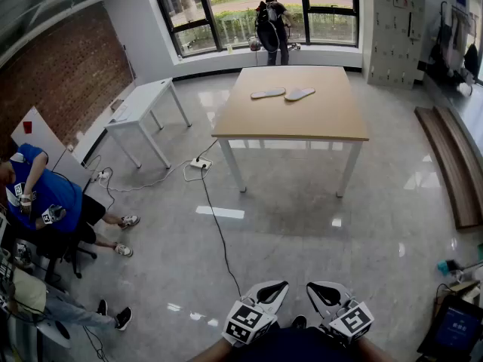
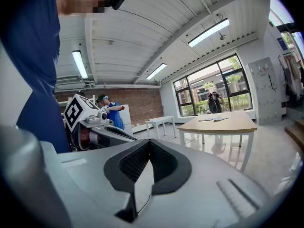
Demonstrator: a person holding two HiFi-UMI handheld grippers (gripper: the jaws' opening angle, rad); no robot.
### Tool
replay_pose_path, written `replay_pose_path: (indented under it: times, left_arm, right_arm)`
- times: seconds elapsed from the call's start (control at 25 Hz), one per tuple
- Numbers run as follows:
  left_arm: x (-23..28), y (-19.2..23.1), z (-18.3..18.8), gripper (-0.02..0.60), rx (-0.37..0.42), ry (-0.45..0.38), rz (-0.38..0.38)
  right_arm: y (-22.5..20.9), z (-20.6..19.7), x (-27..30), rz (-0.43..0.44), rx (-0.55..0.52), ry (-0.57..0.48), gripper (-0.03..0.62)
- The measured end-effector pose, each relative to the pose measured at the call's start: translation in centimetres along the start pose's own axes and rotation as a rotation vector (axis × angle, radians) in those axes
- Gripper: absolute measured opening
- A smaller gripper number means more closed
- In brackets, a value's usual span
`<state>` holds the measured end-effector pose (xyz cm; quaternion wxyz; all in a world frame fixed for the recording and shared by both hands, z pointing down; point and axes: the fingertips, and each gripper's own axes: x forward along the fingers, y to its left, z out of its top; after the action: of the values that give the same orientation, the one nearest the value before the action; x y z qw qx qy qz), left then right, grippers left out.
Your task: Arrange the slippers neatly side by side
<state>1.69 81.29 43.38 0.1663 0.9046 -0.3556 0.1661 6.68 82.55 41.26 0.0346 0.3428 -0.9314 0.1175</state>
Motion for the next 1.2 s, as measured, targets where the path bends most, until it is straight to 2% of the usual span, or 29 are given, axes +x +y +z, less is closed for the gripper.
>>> replay_pose_path:
  times: [0.12,0.44,0.6,0.84,1.0,1.2]
  left_arm:
    - [0.9,0.6,0.2,0.003,-0.018,0.008,0.005]
    - [5.6,4.0,0.7,0.003,-0.026,0.037,-0.012]
    - [7.7,9.0,2.5,0.003,-0.070,-0.013,0.000]
    - [10.0,16.0,6.6,0.003,-0.045,-0.076,-0.089]
    - [11.0,21.2,7.3,0.003,-0.090,-0.065,-0.116]
    - [12.2,25.4,7.3,0.003,-0.130,-0.049,-0.130]
  right_arm:
    - [-0.7,1.1,0.4,0.006,0.051,-0.008,0.009]
    - [-6.6,0.4,3.1,-0.074,0.120,0.003,0.011]
    - [-9.6,0.4,6.6,-0.102,0.111,0.033,0.011]
    - [-12.2,2.3,14.4,-0.114,0.119,0.066,0.011]
    - [-14.0,3.7,19.3,-0.153,0.103,0.101,0.011]
    - [-15.3,3.0,23.0,-0.148,0.108,0.155,0.011]
